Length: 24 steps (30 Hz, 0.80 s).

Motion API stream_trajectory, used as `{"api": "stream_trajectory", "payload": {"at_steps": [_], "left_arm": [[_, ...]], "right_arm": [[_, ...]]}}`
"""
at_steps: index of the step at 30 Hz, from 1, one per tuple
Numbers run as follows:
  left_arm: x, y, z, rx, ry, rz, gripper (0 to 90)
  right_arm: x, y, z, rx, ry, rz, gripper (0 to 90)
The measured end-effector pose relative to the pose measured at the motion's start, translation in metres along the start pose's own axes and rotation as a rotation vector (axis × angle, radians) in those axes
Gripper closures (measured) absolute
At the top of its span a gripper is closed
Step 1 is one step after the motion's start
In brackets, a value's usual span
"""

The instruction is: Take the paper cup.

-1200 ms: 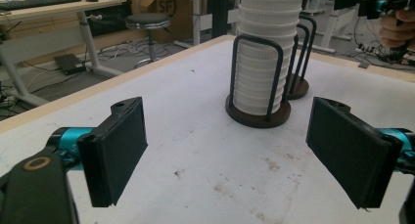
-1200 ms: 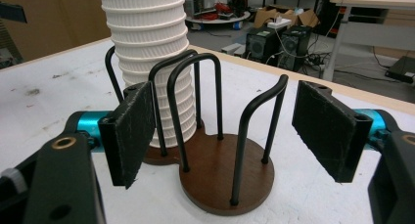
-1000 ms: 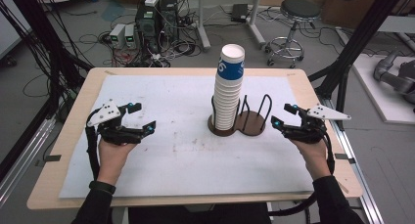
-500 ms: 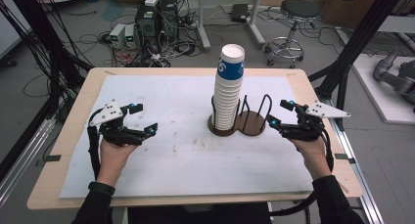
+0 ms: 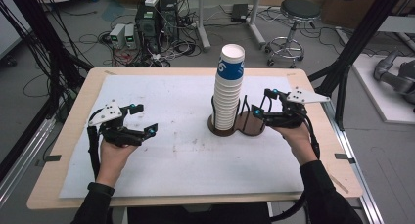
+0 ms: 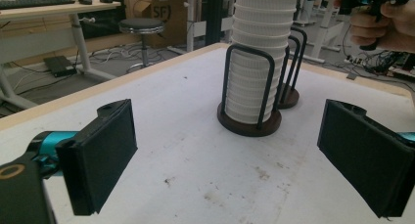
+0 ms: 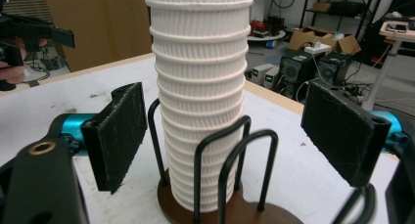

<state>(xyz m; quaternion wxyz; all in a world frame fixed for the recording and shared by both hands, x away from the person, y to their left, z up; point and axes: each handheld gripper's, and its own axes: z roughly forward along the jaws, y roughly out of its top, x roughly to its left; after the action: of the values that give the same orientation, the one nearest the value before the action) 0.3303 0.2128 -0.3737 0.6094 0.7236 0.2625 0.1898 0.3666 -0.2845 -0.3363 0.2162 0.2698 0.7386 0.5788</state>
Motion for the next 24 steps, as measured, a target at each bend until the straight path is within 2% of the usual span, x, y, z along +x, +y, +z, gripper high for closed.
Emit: {"api": "stream_trajectory", "payload": {"at_steps": [3,5,6,13,20,24], "left_arm": [[0.0,0.0,0.0,-0.001,-0.005,-0.002,7.4],[0.0,0.0,0.0,0.0,-0.013,-0.003,7.4],[-0.001,0.0,0.001,0.002,-0.015,-0.003,7.4],[-0.002,-0.001,-0.001,0.002,-0.023,-0.006,7.4],[-0.001,-0.003,-0.004,0.0,-0.029,-0.015,7.4],[-0.001,-0.004,-0.004,0.004,-0.033,-0.017,7.4]], "right_arm": [[0.0,0.008,0.016,0.008,0.031,-0.003,17.5],[0.0,0.01,0.019,0.01,0.034,-0.006,17.5],[-0.001,0.014,0.028,0.023,0.047,0.013,17.5],[-0.002,0.025,0.052,0.042,0.074,0.012,15.3],[-0.003,0.032,0.063,0.049,0.104,0.031,15.3],[-0.004,0.033,0.07,0.071,0.116,0.033,15.3]]}}
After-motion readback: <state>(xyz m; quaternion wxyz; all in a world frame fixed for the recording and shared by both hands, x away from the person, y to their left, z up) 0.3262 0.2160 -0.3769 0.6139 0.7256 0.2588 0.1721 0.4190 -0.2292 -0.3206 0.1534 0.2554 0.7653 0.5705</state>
